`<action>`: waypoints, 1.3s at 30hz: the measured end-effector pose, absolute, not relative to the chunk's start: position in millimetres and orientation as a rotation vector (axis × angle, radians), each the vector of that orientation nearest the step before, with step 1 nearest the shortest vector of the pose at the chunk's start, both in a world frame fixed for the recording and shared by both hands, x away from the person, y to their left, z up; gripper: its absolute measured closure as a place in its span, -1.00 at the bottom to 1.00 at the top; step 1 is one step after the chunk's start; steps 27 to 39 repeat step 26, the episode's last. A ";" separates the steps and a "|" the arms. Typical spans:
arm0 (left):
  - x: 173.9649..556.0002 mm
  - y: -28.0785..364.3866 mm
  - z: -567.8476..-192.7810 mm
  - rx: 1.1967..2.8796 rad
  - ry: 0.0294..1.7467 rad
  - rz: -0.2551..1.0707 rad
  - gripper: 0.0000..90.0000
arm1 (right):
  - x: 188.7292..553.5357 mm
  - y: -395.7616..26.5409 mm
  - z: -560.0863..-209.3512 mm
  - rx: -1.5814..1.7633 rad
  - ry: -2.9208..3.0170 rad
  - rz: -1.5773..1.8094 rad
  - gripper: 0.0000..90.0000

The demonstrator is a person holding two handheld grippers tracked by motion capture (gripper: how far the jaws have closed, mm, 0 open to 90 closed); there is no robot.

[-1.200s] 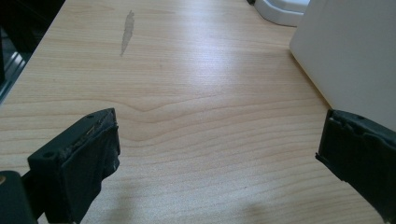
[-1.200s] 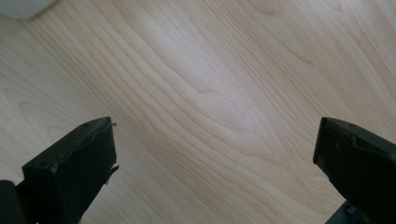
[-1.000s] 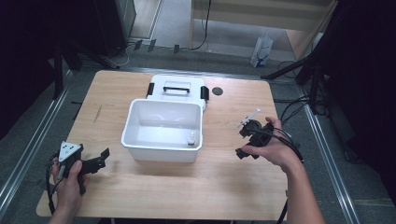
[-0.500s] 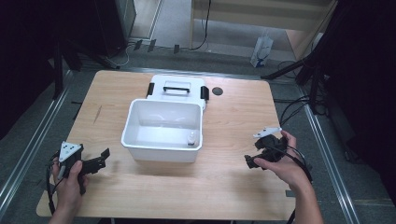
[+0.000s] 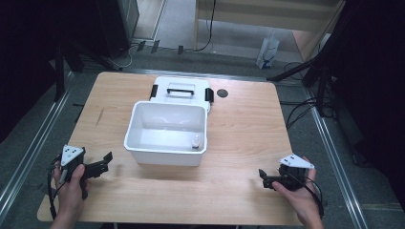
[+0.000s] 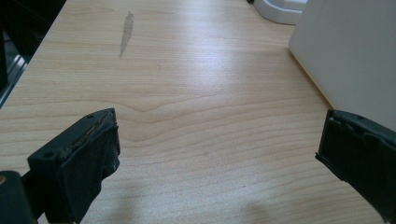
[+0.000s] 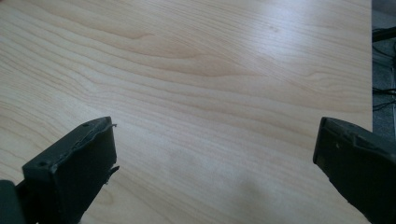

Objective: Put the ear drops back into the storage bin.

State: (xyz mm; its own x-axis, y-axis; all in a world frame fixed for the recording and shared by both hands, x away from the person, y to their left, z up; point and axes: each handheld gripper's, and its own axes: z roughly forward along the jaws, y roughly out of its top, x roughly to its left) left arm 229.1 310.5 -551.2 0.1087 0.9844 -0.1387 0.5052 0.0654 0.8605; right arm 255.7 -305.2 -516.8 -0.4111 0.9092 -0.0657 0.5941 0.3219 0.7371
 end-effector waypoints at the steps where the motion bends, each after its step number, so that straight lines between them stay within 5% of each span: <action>1: 229.1 310.3 -551.2 1.555 1.512 0.729 -1.00 | 251.8 -307.1 -519.3 1.329 2.097 0.907 -1.00; 14: 228.9 310.2 -551.3 1.561 1.508 0.730 -1.00 | 218.1 -332.3 -545.9 1.449 1.838 1.071 -1.00; 39: 228.2 308.8 -551.3 1.564 1.516 0.743 -1.00 | 216.8 -339.8 -546.7 1.493 1.793 1.161 -1.00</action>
